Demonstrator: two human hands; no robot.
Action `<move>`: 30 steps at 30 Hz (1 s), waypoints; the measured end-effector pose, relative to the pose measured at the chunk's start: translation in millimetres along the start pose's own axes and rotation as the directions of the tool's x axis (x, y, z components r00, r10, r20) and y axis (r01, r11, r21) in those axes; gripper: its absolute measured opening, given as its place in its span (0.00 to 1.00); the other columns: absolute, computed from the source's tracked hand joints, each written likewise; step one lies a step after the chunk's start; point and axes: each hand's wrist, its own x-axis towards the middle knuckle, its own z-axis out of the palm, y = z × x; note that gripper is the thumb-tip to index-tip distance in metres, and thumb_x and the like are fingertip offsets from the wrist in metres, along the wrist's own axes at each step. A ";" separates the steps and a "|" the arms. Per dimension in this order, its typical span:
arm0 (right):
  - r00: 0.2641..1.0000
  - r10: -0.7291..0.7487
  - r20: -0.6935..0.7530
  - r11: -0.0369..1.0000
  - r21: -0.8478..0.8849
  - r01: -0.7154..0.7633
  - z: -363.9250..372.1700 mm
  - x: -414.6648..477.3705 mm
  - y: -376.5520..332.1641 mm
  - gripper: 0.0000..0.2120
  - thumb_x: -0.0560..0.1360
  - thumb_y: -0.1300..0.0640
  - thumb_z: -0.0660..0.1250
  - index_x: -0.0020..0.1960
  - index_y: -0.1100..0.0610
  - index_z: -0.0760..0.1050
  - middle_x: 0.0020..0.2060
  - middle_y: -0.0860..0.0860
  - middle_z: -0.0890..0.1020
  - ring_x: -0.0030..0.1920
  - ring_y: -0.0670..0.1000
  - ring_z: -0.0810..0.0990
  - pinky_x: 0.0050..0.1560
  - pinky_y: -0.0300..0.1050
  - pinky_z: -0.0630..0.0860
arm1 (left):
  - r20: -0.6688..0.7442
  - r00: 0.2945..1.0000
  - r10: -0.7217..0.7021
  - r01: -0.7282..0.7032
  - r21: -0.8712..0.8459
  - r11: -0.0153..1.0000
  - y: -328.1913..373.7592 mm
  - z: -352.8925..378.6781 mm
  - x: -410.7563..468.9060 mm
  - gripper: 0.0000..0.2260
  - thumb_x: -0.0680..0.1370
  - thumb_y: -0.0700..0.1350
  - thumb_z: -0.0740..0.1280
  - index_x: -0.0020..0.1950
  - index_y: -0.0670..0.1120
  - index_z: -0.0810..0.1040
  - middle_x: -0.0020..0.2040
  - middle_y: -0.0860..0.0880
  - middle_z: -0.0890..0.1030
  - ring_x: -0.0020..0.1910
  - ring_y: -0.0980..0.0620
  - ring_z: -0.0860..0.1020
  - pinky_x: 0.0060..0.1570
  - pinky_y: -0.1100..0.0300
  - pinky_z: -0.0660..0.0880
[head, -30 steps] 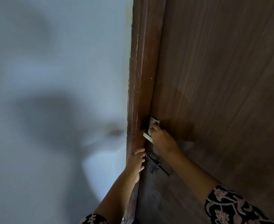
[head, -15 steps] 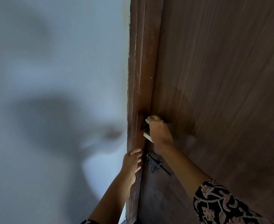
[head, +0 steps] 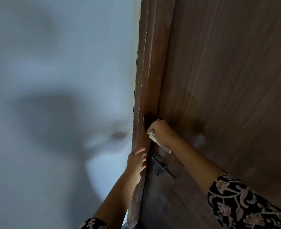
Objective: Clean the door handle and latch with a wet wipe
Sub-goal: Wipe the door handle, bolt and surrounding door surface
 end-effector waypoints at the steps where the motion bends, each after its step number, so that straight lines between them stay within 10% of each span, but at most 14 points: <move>1: 0.996 -0.050 -0.068 0.996 0.069 0.054 -2.6 -2.3 2.6 0.14 0.76 0.66 0.62 0.61 0.61 0.77 0.60 0.59 0.77 0.61 0.58 0.76 0.61 0.48 0.73 | 0.001 1.000 -0.003 0.003 0.001 1.000 0.1 0.8 0.4 0.12 0.80 0.36 0.60 0.60 0.44 0.77 0.62 0.43 0.76 0.63 0.46 0.74 0.63 0.50 0.70; 8: 0.975 -0.204 -0.088 0.955 -0.235 0.179 28.7 -9.9 -1.7 0.15 0.79 0.60 0.54 0.57 0.63 0.76 0.56 0.59 0.78 0.57 0.57 0.75 0.54 0.48 0.71 | 0.010 1.000 0.009 -0.009 -0.002 1.000 0.4 7.3 -1.8 0.11 0.81 0.38 0.59 0.60 0.45 0.76 0.62 0.44 0.76 0.63 0.46 0.74 0.65 0.49 0.69; 15: 0.980 -0.196 0.029 0.688 -0.708 0.159 35.0 -5.1 -18.0 0.09 0.77 0.54 0.60 0.50 0.54 0.78 0.50 0.51 0.82 0.56 0.54 0.76 0.66 0.53 0.59 | -0.013 1.000 0.011 -0.011 -0.015 1.000 3.5 -1.4 1.9 0.11 0.81 0.39 0.60 0.62 0.44 0.76 0.66 0.43 0.75 0.66 0.44 0.73 0.67 0.48 0.68; 26: 0.849 -0.518 -0.103 0.821 -0.338 0.460 39.7 -27.0 34.9 0.15 0.73 0.67 0.63 0.54 0.53 0.80 0.57 0.51 0.80 0.62 0.51 0.73 0.61 0.53 0.72 | 0.001 1.000 0.000 0.000 -0.030 1.000 2.2 -7.1 8.3 0.09 0.80 0.37 0.61 0.57 0.44 0.77 0.61 0.44 0.76 0.63 0.44 0.74 0.64 0.49 0.69; 30: 0.797 -0.564 -0.217 0.820 -0.261 0.510 45.6 -52.3 57.8 0.14 0.71 0.70 0.66 0.49 0.55 0.82 0.49 0.51 0.83 0.55 0.49 0.78 0.53 0.38 0.76 | 0.016 1.000 -0.016 0.017 -0.045 0.999 2.2 -6.2 8.2 0.07 0.79 0.37 0.63 0.54 0.45 0.77 0.58 0.44 0.76 0.62 0.44 0.74 0.66 0.48 0.69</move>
